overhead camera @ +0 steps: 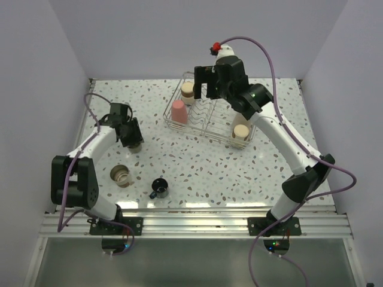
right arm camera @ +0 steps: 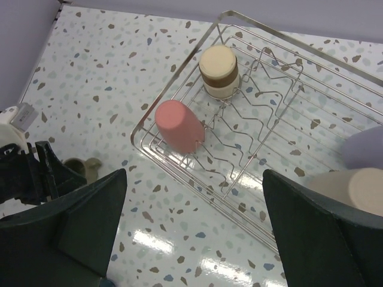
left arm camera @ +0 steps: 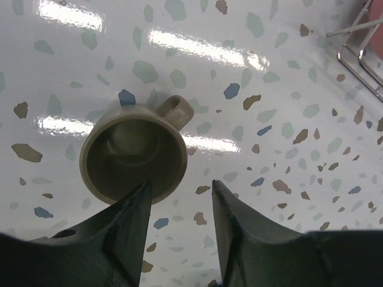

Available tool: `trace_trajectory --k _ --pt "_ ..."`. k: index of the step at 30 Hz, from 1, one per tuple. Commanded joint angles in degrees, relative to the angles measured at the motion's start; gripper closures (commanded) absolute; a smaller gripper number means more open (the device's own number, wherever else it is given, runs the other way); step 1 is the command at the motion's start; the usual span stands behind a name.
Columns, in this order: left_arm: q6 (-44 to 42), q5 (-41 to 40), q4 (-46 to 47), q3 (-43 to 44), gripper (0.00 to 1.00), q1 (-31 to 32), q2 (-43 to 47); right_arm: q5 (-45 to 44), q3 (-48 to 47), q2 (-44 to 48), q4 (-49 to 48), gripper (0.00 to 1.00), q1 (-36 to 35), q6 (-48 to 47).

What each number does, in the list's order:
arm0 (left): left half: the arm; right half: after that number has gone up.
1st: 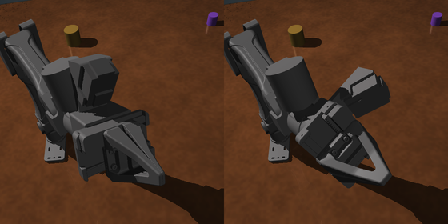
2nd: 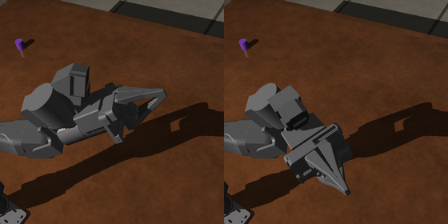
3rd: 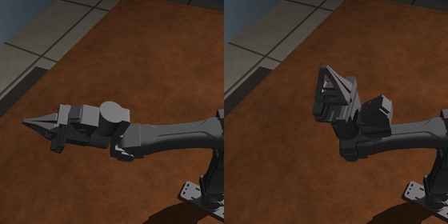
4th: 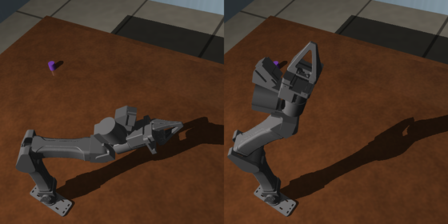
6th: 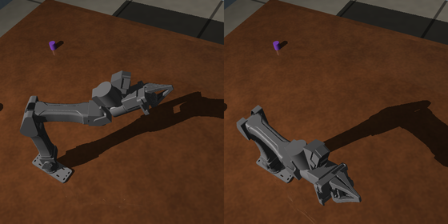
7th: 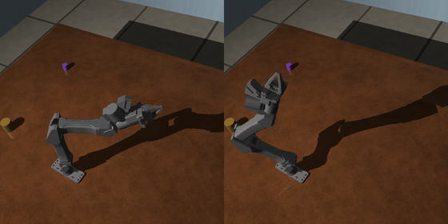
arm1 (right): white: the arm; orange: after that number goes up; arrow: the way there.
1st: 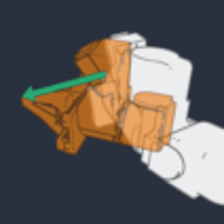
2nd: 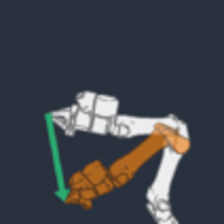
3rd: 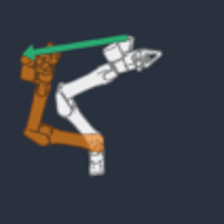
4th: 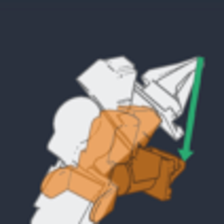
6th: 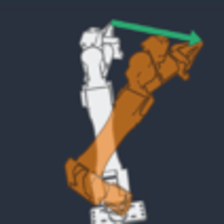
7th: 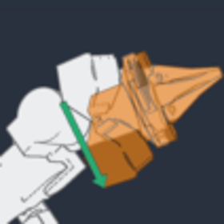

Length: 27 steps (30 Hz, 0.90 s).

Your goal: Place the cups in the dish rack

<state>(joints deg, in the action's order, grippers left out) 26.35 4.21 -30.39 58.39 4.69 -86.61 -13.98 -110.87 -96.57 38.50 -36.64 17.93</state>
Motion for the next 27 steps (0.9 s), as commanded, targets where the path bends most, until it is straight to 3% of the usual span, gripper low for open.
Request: trace_trajectory --k 1,4,9,15,22,27 --pt "-1.47 -1.48 2.27 0.58 0.55 0.23 -2.42 -0.17 0.83 3.85 -1.85 0.01 0.61 0.17" --pt "-1.74 -0.69 3.32 -0.12 0.65 0.32 -4.27 -0.17 1.53 4.11 -1.94 0.01 0.96 0.26" --pt "-2.0 -0.43 4.46 -1.09 0.73 0.32 -5.5 0.44 1.62 3.76 -2.11 0.01 1.14 0.79" --pt "-2.18 1.06 3.77 1.62 1.0 0.41 -5.33 0.62 1.27 3.32 -2.2 0.01 1.22 0.88" --pt "-0.95 9.58 2.35 13.75 1.0 0.32 -4.98 2.98 -1.98 1.83 -1.67 0.02 2.27 2.63" --pt "4.13 21.07 6.57 24.12 1.0 0.15 -4.36 20.54 -3.74 0.07 -5.53 0.02 9.56 12.18"
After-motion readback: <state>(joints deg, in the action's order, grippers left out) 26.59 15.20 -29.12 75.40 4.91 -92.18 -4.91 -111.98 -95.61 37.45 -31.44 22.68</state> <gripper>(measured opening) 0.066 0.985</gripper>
